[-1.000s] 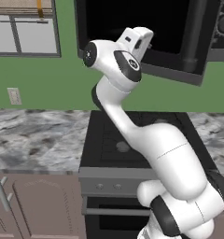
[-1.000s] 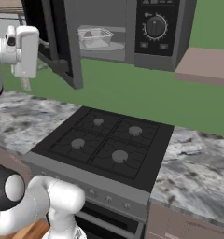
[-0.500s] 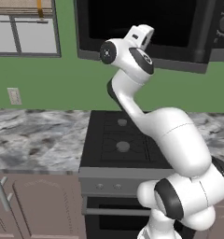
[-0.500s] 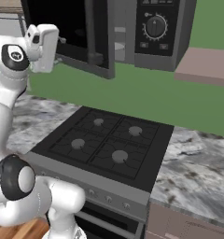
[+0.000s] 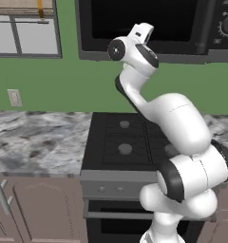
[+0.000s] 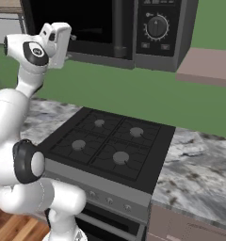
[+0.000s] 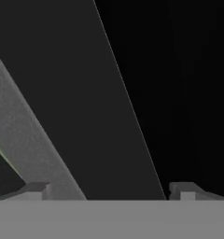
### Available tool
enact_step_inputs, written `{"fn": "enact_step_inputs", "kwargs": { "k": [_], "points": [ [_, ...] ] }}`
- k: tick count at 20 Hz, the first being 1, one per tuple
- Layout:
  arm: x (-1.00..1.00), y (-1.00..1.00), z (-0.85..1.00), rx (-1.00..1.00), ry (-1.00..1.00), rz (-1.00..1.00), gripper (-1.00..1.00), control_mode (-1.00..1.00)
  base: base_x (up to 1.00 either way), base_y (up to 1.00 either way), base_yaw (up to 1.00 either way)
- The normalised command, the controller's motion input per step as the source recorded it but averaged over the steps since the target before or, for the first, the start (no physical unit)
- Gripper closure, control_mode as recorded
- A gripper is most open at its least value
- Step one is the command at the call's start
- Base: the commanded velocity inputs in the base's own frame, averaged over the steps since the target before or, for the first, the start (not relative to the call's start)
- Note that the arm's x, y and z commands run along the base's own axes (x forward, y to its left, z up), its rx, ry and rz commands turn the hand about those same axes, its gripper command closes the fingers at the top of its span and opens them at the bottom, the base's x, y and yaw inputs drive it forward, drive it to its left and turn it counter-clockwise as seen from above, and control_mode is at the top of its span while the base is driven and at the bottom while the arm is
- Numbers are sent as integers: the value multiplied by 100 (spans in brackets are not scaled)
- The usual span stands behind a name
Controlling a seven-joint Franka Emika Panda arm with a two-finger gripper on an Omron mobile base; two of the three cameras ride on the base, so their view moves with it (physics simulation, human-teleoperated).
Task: Place the tupperware containing the shrimp and eggplant meal in the microwave. Close the microwave door and press the start button to reheat the meal.
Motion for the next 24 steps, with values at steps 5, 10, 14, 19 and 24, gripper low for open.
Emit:
{"fn": "enact_step_inputs", "kwargs": {
  "k": [5,10,14,19,24],
  "points": [
    [61,0,2,0,3,2,-100,-100,0,0,0],
    [63,0,2,0,9,0,-100,-100,0,0,0],
    [43,0,2,0,17,0,-100,-100,0,0,0],
    [-53,0,-13,0,-4,0,-100,-100,0,0,0],
    [-100,-19,-15,8,-28,11,-100,-100,0,0,0]
  ]
}}
